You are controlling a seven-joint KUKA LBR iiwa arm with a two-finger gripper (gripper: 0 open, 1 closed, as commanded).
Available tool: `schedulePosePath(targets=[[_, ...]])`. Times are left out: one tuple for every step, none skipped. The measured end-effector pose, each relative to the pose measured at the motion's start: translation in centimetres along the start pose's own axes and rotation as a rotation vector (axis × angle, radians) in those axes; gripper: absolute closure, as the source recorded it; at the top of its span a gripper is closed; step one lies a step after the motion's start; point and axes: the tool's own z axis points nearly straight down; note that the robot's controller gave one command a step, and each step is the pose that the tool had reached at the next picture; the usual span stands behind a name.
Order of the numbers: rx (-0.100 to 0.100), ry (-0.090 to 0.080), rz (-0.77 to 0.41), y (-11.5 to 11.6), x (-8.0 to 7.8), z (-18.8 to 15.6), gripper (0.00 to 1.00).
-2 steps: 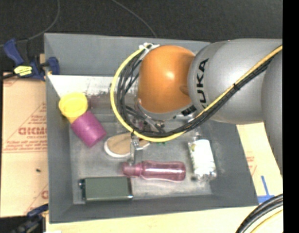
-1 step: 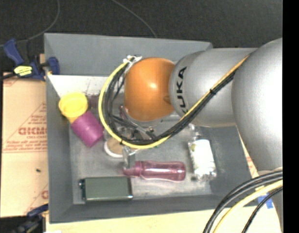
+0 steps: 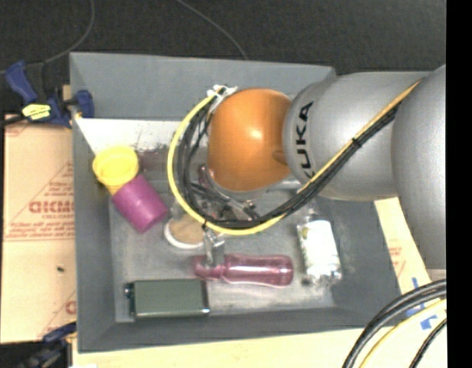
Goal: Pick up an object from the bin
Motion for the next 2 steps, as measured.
schedulePosePath(targets=[[0.0,-0.005,0.012,-1.5,-2.2,6.3,0.0],[0.001,-0.006,-0.228,-3.4,-1.9,7.1,0.0]])
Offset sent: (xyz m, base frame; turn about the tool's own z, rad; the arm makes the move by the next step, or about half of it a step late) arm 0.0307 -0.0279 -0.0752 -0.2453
